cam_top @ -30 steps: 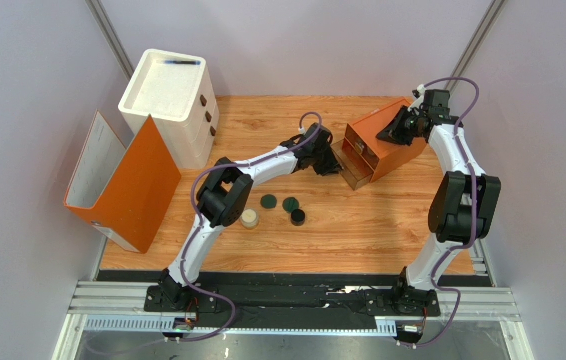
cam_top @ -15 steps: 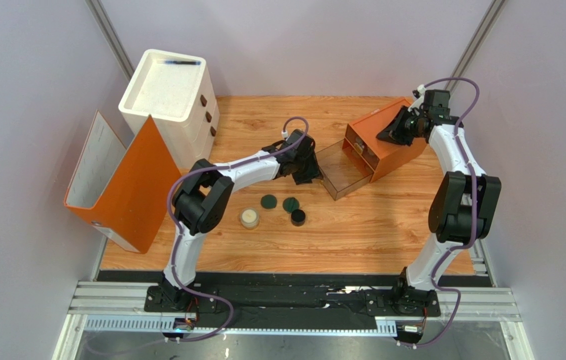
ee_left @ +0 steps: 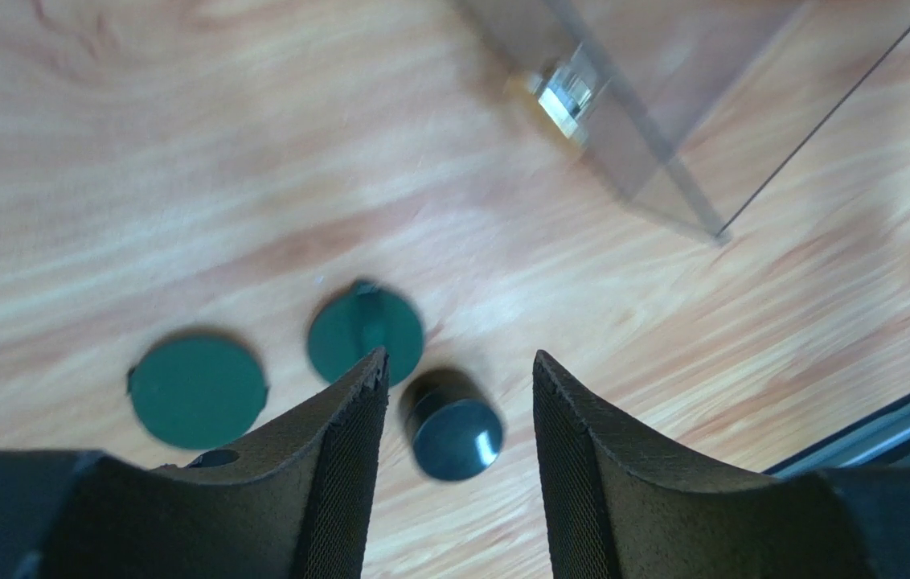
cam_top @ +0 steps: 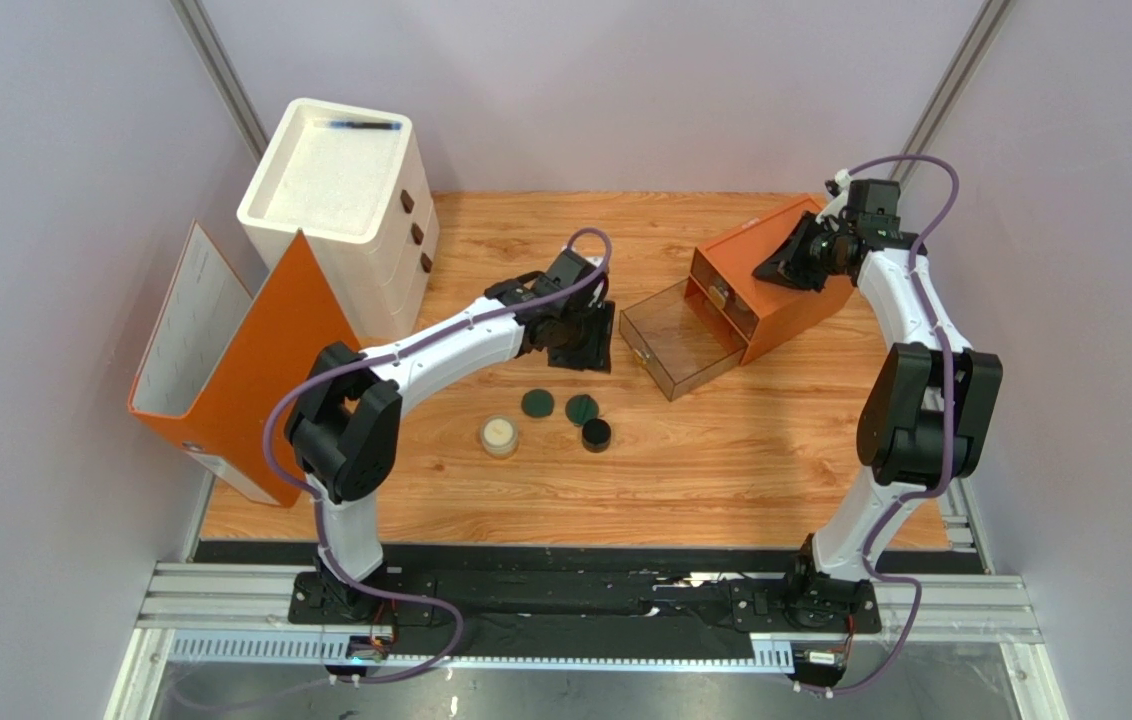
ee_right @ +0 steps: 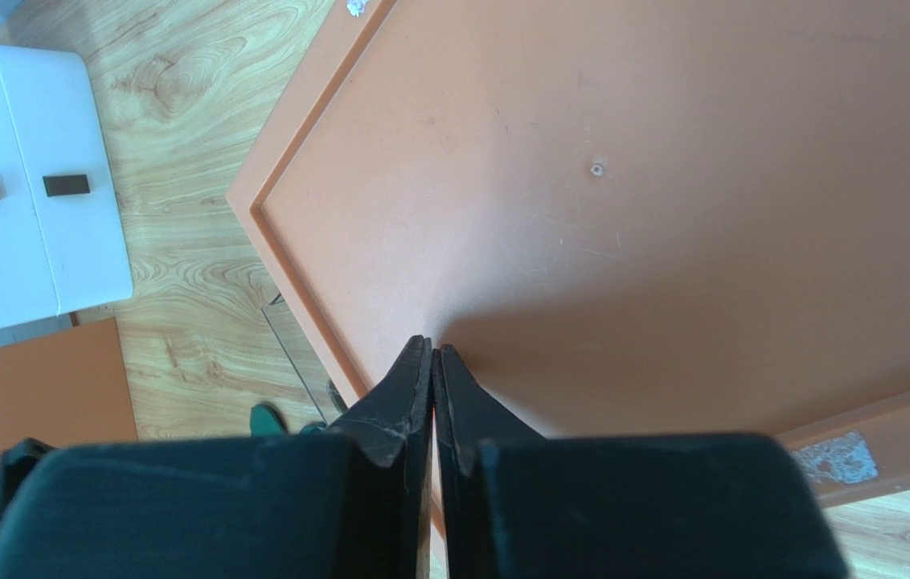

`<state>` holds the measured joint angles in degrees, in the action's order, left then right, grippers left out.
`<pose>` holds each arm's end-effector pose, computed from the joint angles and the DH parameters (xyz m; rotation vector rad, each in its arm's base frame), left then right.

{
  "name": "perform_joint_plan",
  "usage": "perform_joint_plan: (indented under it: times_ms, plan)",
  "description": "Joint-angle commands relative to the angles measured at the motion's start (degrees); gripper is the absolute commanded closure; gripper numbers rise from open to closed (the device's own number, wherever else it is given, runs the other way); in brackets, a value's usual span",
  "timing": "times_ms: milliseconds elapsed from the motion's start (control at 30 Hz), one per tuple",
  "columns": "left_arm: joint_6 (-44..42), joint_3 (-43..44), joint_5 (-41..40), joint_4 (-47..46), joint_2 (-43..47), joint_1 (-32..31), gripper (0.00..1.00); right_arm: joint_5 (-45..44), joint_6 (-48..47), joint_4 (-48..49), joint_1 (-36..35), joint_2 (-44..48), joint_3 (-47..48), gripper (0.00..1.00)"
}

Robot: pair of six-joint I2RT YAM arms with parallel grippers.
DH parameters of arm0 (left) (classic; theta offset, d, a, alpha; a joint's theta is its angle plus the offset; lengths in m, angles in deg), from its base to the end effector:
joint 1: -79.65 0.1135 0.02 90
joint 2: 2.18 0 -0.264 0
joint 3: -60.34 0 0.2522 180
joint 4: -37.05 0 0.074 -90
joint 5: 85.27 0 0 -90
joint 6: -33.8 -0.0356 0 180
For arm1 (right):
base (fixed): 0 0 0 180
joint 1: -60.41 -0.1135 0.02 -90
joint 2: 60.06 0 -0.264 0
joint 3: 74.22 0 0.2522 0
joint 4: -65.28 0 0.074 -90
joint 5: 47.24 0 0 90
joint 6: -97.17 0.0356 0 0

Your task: Organize the makeup

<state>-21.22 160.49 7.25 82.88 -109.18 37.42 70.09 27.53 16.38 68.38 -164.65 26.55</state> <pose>0.3055 -0.2794 0.2488 0.1834 2.5900 -0.5917 0.4005 -0.0396 0.2681 0.4069 2.4375 0.6850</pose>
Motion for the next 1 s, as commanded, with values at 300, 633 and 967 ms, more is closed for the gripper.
perform_joint_plan:
  times_ms: [300, 633, 967]
  plan:
    - [-11.8, 0.0, -0.9, 12.3, -4.7, -7.7, 0.45, -7.6, -2.6, -13.2, -0.8, -6.6, -5.8, 0.95]
    - [-12.3, 2.6, -2.4, 14.3, -10.4, -10.1, 0.45, -7.3, -2.4, -13.0, -0.8, -6.8, -5.8, 0.95]
    - [-13.1, 6.7, -3.7, 14.6, -16.3, -11.2, 0.46, -7.1, -2.5, -12.9, -0.8, -6.9, -5.9, 0.95]
